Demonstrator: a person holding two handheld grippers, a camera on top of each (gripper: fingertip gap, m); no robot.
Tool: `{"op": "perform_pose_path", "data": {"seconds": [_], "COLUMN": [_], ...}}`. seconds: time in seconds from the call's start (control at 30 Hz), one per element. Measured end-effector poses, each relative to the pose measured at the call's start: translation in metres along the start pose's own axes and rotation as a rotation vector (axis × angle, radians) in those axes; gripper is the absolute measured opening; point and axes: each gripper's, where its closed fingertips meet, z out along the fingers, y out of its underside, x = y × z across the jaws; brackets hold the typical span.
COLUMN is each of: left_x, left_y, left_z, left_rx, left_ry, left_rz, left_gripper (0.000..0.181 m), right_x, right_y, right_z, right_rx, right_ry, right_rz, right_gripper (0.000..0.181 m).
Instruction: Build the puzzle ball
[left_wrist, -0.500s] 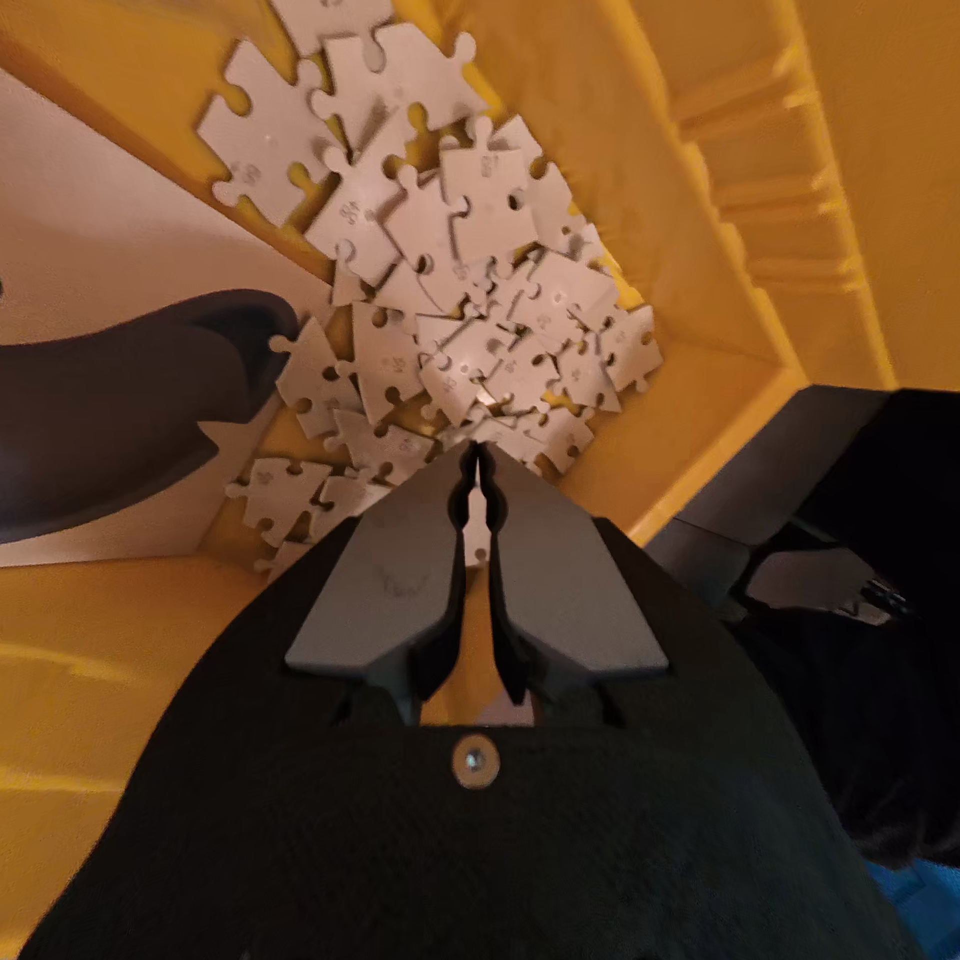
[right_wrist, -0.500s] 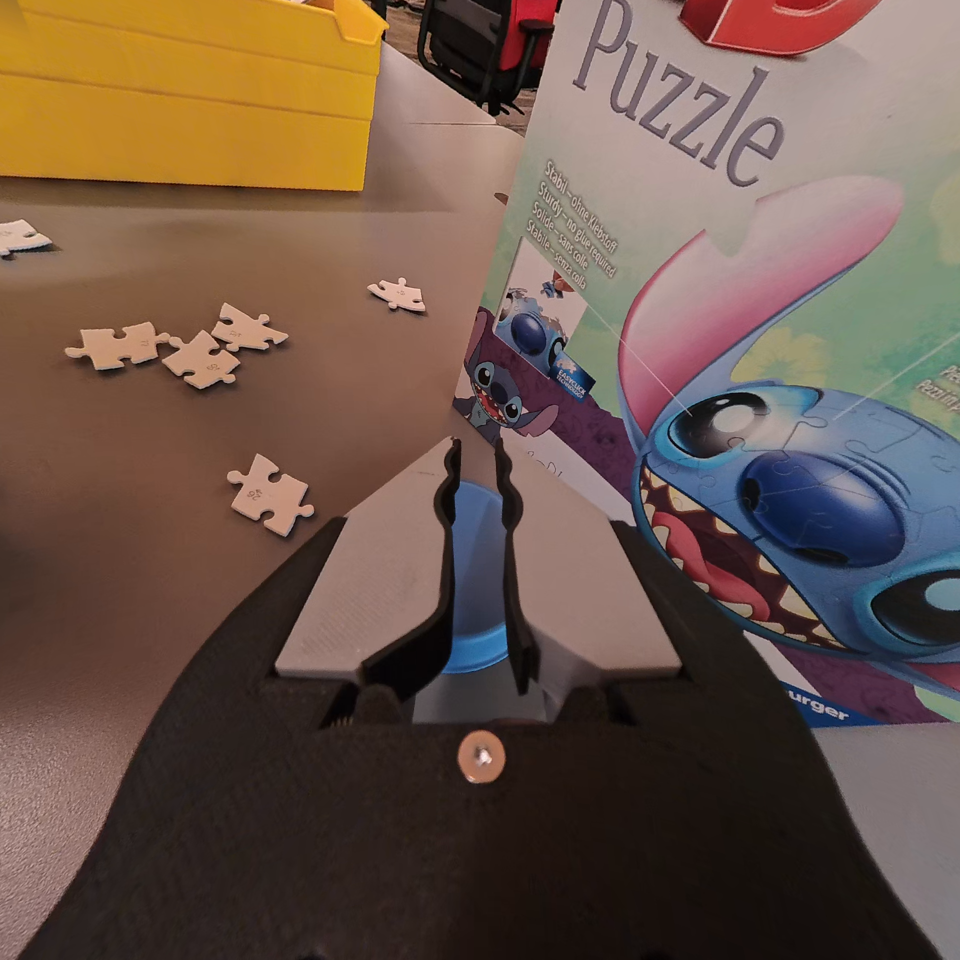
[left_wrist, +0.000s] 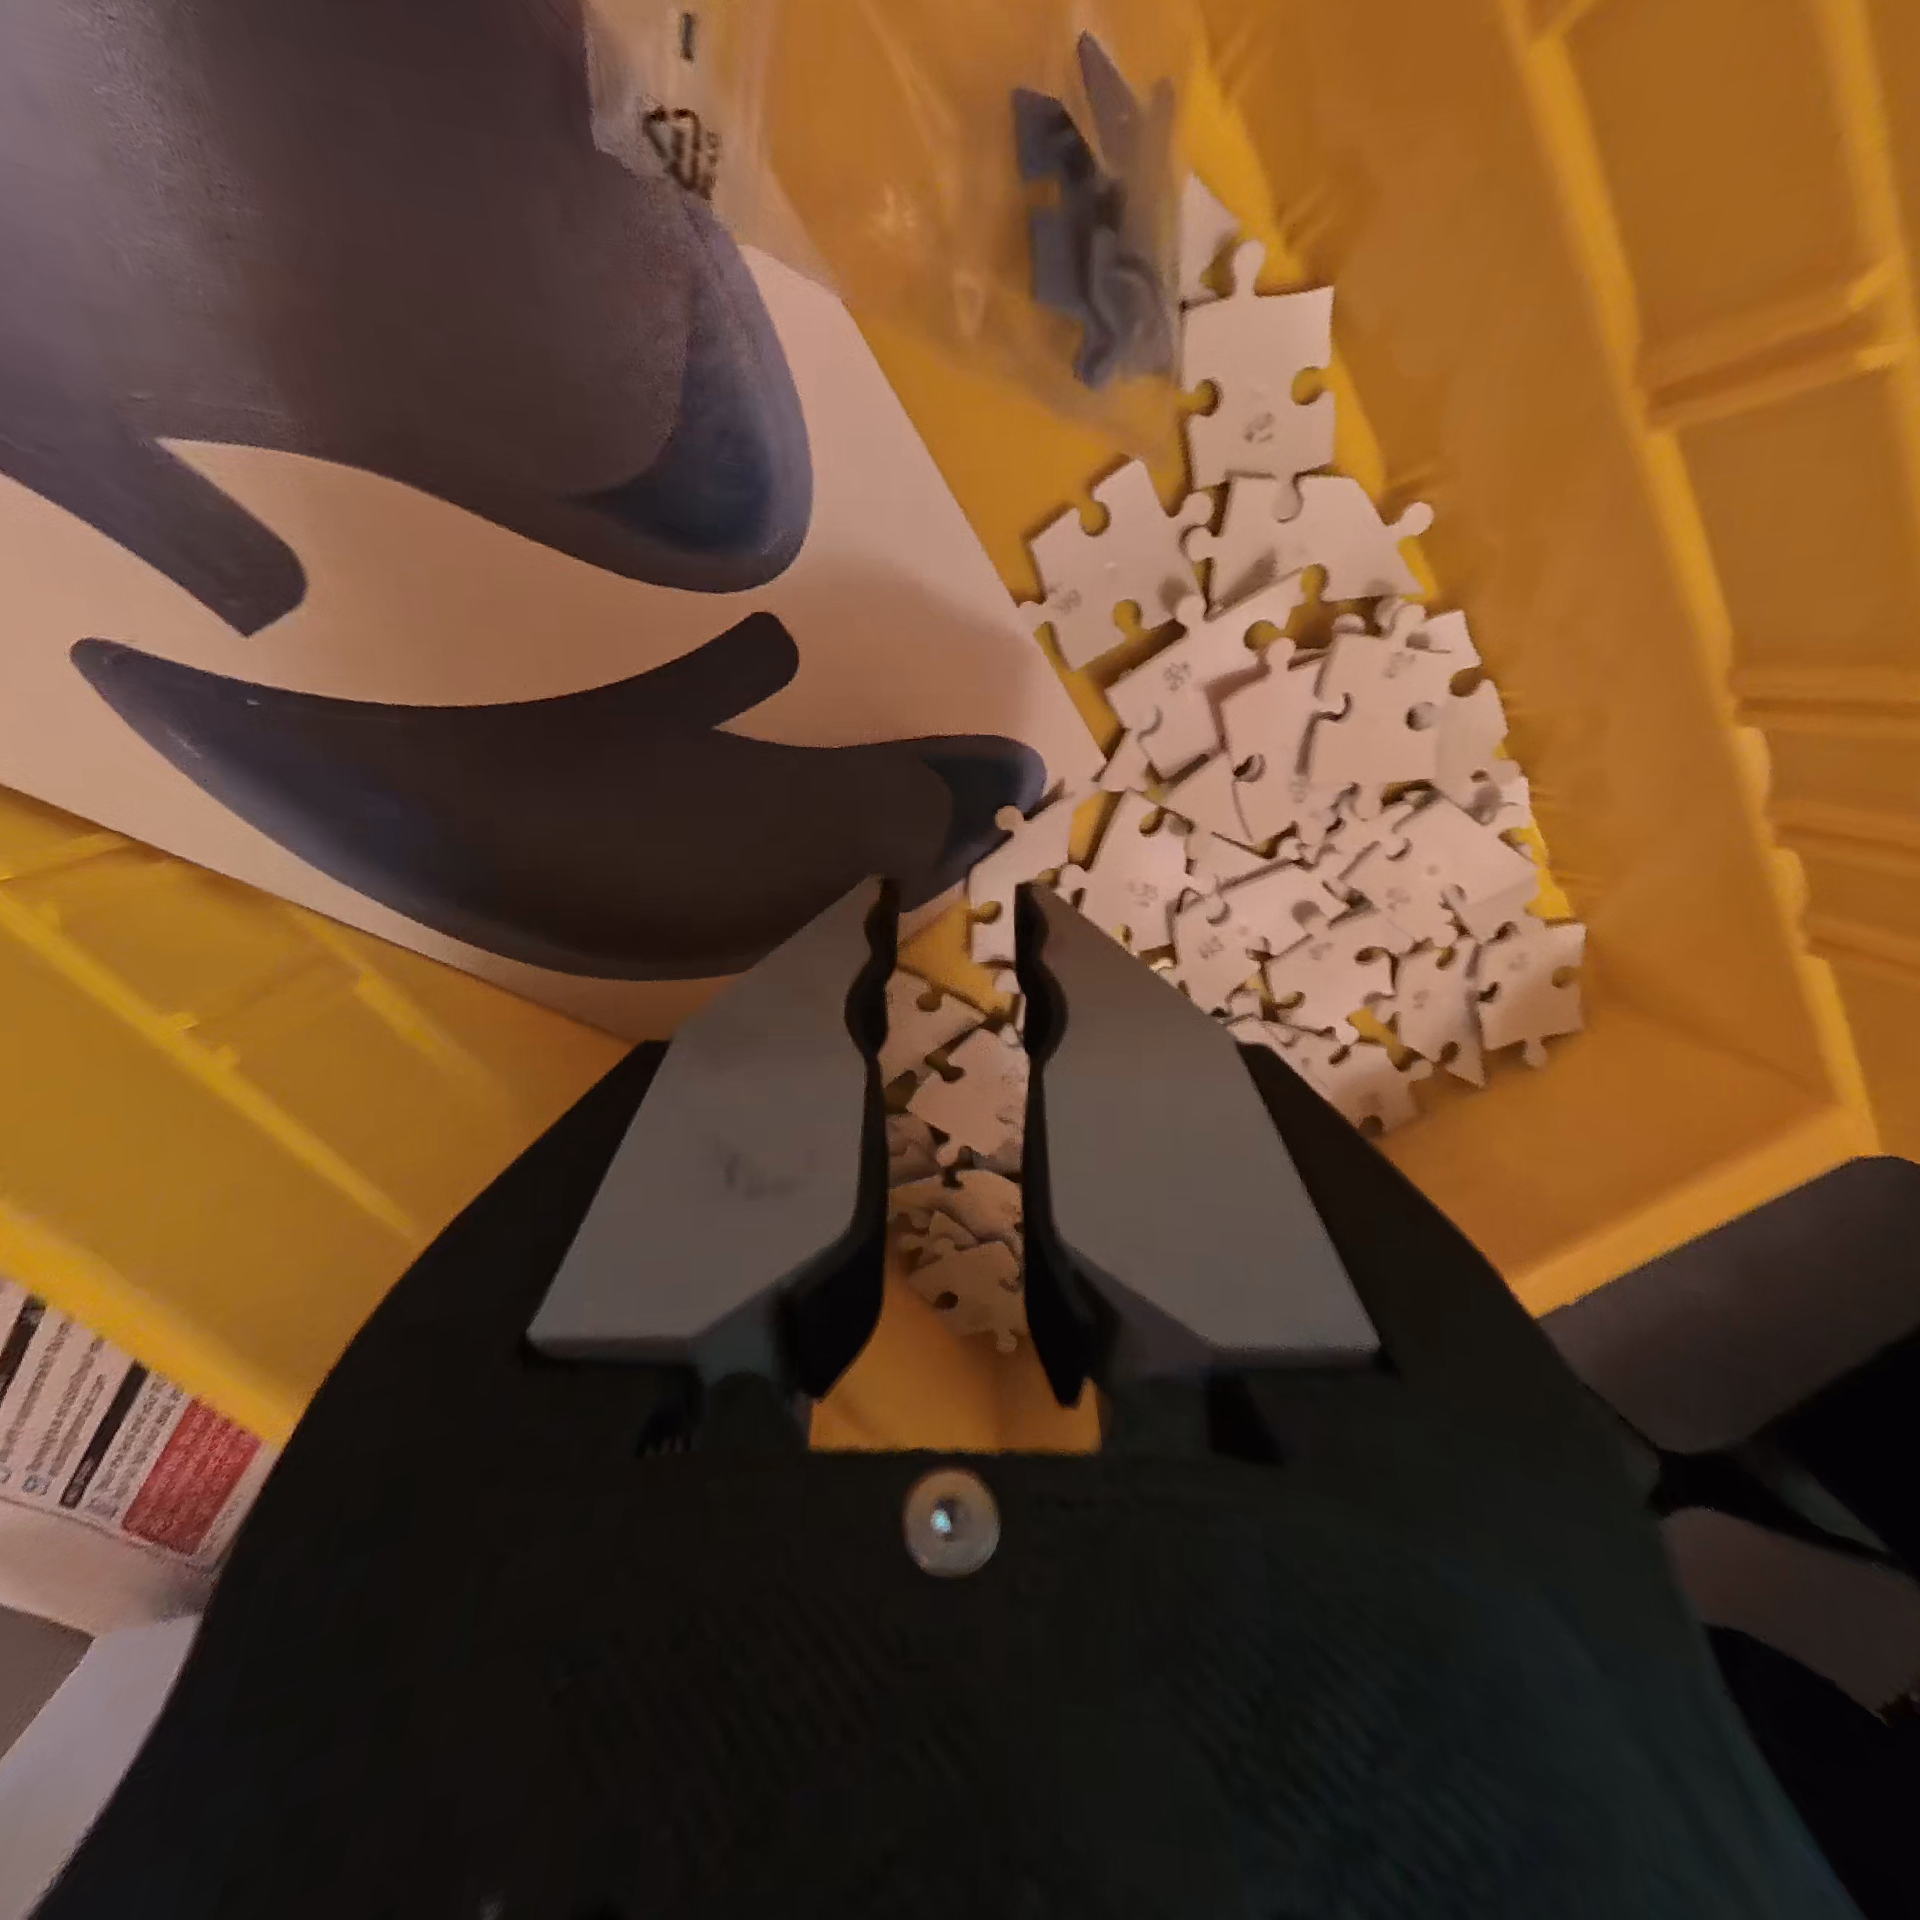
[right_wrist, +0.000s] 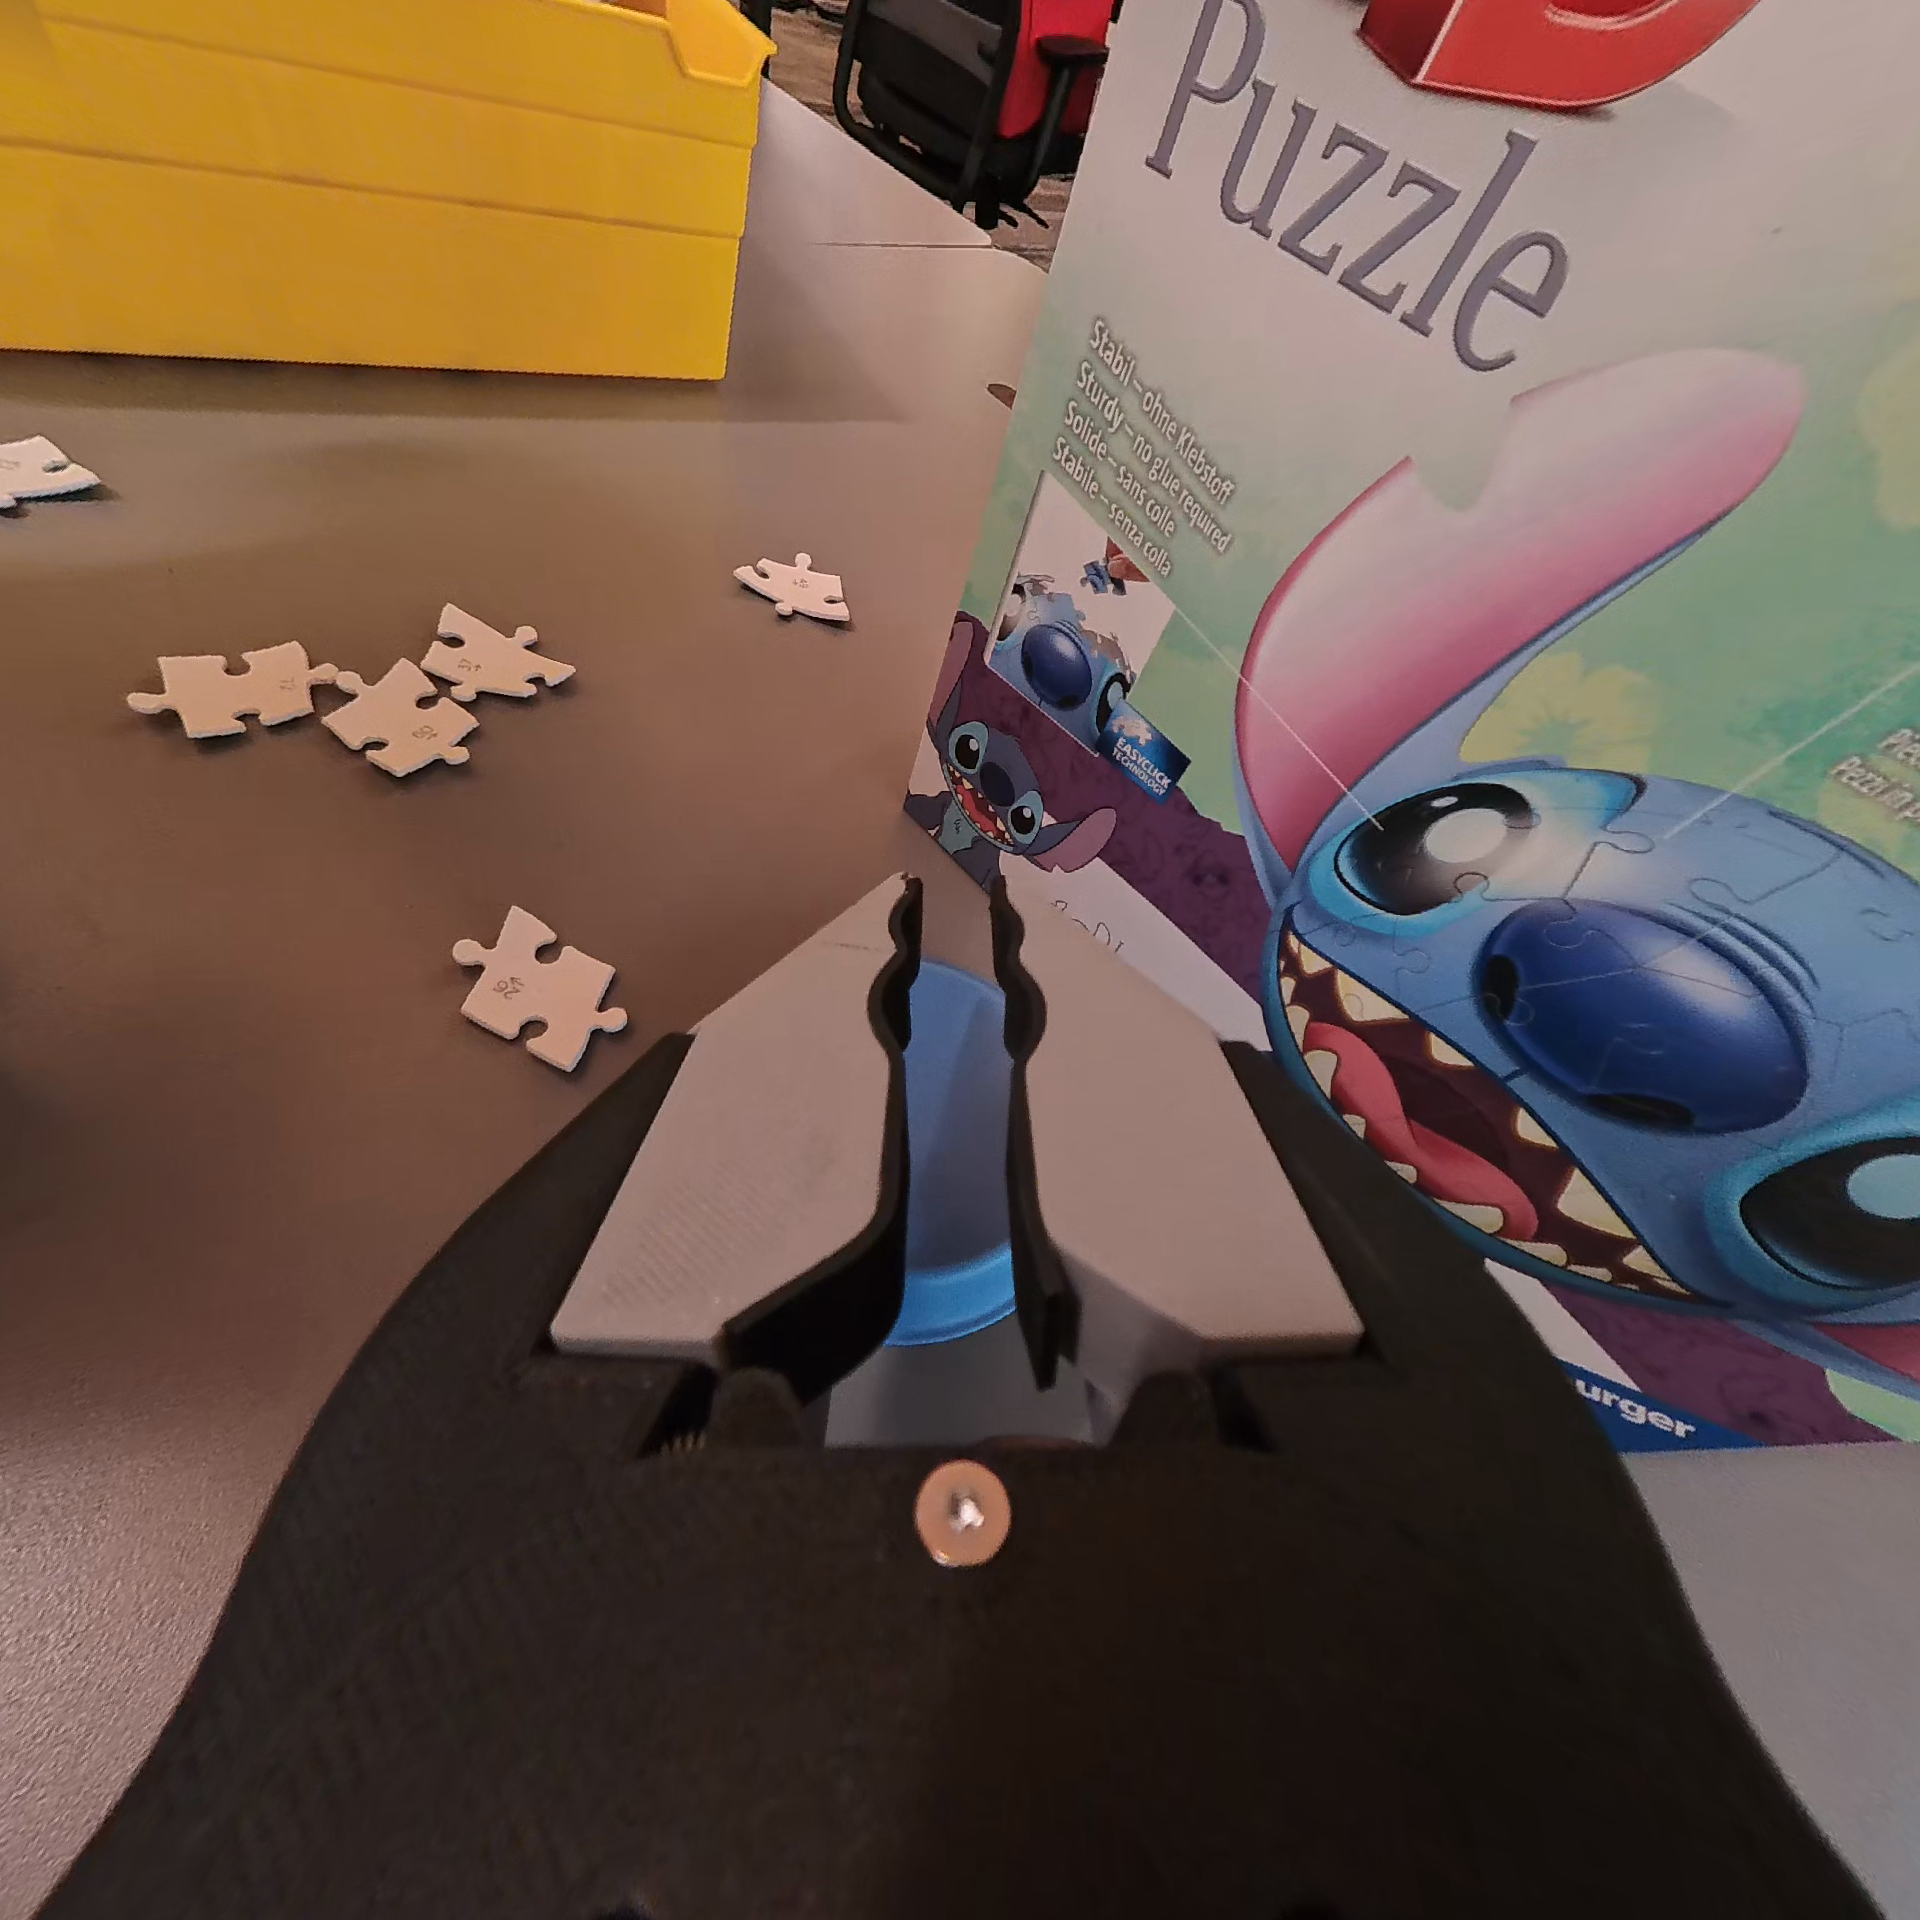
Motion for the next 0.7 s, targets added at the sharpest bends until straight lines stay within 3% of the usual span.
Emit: {"op": "perform_pose_path", "data": {"seconds": [0.23,0.47,0.6,0.7], "left_x": [0.003,0.003,0.001,0.010], "left_y": [0.004,0.003,0.004,0.003], "left_z": [0.009,0.011,0.013,0.016], "left_rx": [-0.088,-0.079,-0.097,-0.097], "left_ry": [-0.147,-0.175,-0.279,-0.284], "left_rz": [0.032,-0.016,-0.025,-0.012], "left_gripper": [0.043,0.042,0.040,0.023], "right_x": [0.000,-0.001,0.000,0.000], "right_y": [0.000,0.000,-0.001,-0.001], "right_z": [-0.001,-0.001,-0.001,-0.002], "right_rx": [0.005,0.004,0.007,0.011], "right_ry": [-0.002,-0.006,-0.001,0.001], "right_rz": [0.003,-0.003,0.000,0.003], "right_gripper": [0.010,0.010,0.010,0.009]}}
